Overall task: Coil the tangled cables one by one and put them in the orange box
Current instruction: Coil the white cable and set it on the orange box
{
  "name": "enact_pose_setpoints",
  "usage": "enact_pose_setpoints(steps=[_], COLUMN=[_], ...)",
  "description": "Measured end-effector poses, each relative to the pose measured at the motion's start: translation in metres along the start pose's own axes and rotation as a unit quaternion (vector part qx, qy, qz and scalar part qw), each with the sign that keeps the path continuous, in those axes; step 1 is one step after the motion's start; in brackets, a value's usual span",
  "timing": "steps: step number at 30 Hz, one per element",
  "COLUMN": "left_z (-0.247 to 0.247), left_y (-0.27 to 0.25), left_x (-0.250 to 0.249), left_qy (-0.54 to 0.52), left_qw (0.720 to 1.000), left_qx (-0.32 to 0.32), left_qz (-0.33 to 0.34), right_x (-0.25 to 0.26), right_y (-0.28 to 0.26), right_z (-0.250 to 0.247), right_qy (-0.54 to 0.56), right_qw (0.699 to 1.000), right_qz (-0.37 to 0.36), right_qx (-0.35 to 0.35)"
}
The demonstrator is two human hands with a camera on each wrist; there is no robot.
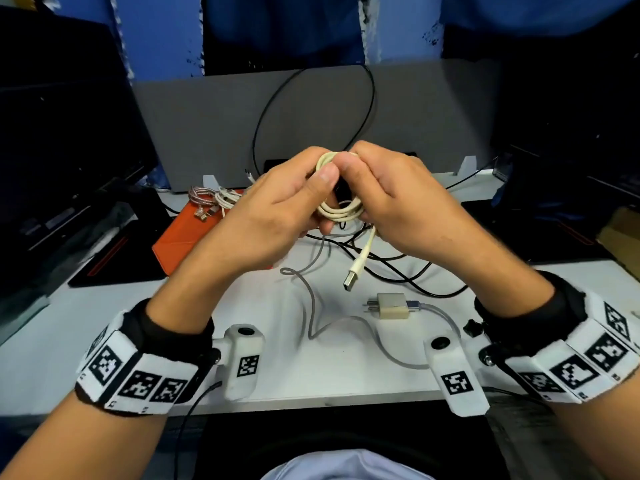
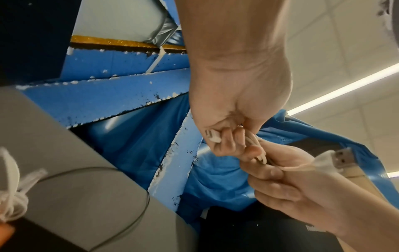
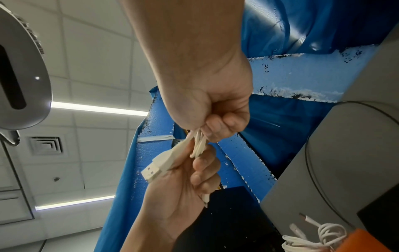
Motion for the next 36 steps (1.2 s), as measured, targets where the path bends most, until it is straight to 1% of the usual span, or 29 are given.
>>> enact_pose_setpoints(steps=[2, 3, 4, 7, 9, 10, 12, 13, 15, 17, 18, 21, 23, 29, 34, 36], left_z=[-0.003, -0.005, -0.008, -0.021, -0.027, -0.029, -0.030, -0.029, -0.027, -0.022, -0.020, -0.015, -0.015, -0.016, -0.013, -0.009], left_y=[0.000, 0.000, 0.000, -0.003, -0.004, -0.004, -0.004, -0.004, -0.003, -0.002, -0.002, -0.003, -0.004, -0.006, -0.007, -0.007], left_x=[-0.003, -0.005, -0.006, -0.011, -0.012, -0.011, -0.009, -0.008, -0.007, -0.009, -0.011, -0.018, -0.022, -0.026, -0.029, -0.034], left_qy=[0.039, 0.064, 0.090, 0.158, 0.186, 0.191, 0.180, 0.168, 0.127, 0.072, 0.048, 0.011, 0.005, 0.032, 0.041, 0.030], left_qw=[0.999, 0.997, 0.994, 0.981, 0.974, 0.973, 0.976, 0.979, 0.986, 0.993, 0.995, 0.996, 0.997, 0.998, 0.998, 0.998], left_qx=[-0.024, -0.041, -0.058, -0.110, -0.126, -0.128, -0.122, -0.118, -0.104, -0.092, -0.087, -0.079, -0.068, -0.040, -0.028, -0.020], left_qz=[0.016, 0.022, 0.024, 0.026, 0.021, 0.015, 0.007, 0.005, 0.008, 0.018, 0.025, 0.042, 0.043, 0.039, 0.045, 0.050], right_x=[0.000, 0.000, 0.000, -0.005, -0.011, -0.014, -0.021, -0.025, -0.028, -0.027, -0.027, -0.023, -0.019, -0.008, -0.003, -0.006], right_y=[0.000, 0.000, 0.000, -0.004, -0.006, -0.005, -0.002, 0.001, 0.006, 0.009, 0.009, 0.008, 0.007, 0.002, 0.000, 0.001], right_z=[-0.001, -0.002, -0.002, 0.001, -0.001, -0.003, -0.011, -0.018, -0.034, -0.044, -0.044, -0.034, -0.031, -0.041, -0.038, -0.034], right_qy=[0.040, 0.072, 0.109, 0.202, 0.213, 0.201, 0.158, 0.134, 0.105, 0.119, 0.150, 0.289, 0.332, 0.336, 0.368, 0.389], right_qw=[0.999, 0.997, 0.994, 0.971, 0.964, 0.965, 0.977, 0.984, 0.993, 0.992, 0.987, 0.956, 0.941, 0.932, 0.919, 0.912], right_qz=[0.001, 0.003, 0.008, 0.025, 0.036, 0.038, 0.044, 0.047, 0.040, 0.025, 0.021, 0.021, 0.014, -0.035, -0.032, -0.019], right_qx=[-0.004, 0.006, 0.027, 0.123, 0.158, 0.162, 0.139, 0.110, 0.031, -0.034, -0.048, -0.054, -0.061, -0.129, -0.138, -0.131])
Point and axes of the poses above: each hand's wrist, its own y-axis towards the middle knuckle, its own z-axis out of the palm, x = y × z, the point moved 10 cm from there along y, towards the middle knuckle, and after that the axes turned 6 degrees about y, right-handed, at the moved point
